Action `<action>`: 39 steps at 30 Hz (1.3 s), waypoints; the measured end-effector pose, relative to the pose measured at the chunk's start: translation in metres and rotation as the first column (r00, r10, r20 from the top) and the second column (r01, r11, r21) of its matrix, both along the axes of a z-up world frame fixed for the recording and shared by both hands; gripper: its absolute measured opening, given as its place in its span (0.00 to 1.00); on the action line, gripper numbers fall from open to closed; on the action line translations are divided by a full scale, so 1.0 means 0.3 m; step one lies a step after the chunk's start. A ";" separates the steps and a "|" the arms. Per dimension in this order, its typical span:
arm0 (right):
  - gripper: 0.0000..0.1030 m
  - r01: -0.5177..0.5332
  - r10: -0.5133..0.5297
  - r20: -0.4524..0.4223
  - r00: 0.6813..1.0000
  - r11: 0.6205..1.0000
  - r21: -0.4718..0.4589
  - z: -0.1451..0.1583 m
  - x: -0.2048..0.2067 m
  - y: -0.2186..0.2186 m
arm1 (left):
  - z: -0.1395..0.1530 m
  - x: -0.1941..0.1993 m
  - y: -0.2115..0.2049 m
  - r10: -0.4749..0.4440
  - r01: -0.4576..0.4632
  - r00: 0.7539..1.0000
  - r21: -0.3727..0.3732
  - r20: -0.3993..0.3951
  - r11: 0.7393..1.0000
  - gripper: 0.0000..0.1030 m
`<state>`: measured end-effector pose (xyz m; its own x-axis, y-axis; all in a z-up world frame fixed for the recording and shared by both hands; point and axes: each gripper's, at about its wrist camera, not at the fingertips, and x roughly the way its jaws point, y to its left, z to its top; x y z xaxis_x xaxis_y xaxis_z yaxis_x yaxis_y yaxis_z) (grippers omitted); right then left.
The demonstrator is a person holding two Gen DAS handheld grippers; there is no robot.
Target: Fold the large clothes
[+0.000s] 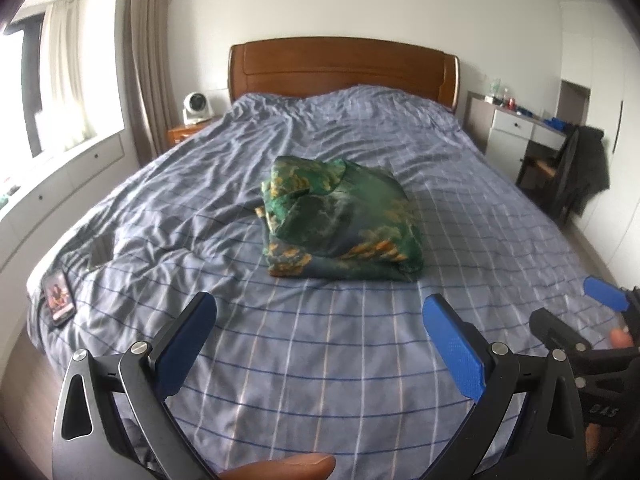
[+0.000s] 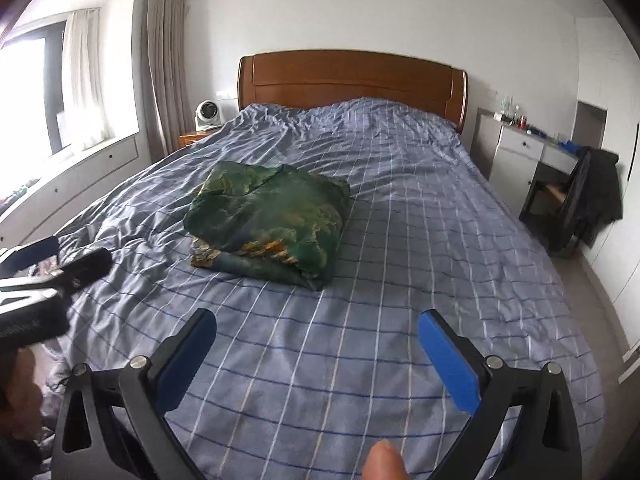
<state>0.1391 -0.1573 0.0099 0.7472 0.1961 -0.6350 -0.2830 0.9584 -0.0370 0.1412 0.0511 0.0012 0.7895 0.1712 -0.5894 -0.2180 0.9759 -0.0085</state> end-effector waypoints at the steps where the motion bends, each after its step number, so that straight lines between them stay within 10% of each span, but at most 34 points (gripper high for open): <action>1: 1.00 0.000 0.000 -0.006 1.000 1.000 0.003 -0.001 -0.002 -0.002 | -0.001 -0.003 -0.005 0.002 -0.002 1.000 0.010 -0.001 1.000 1.00; 39: 1.00 0.025 -0.022 0.029 0.999 0.993 -0.119 0.040 -0.062 0.018 | 0.006 -0.018 -0.034 0.016 -0.013 0.998 0.053 -0.054 0.999 1.00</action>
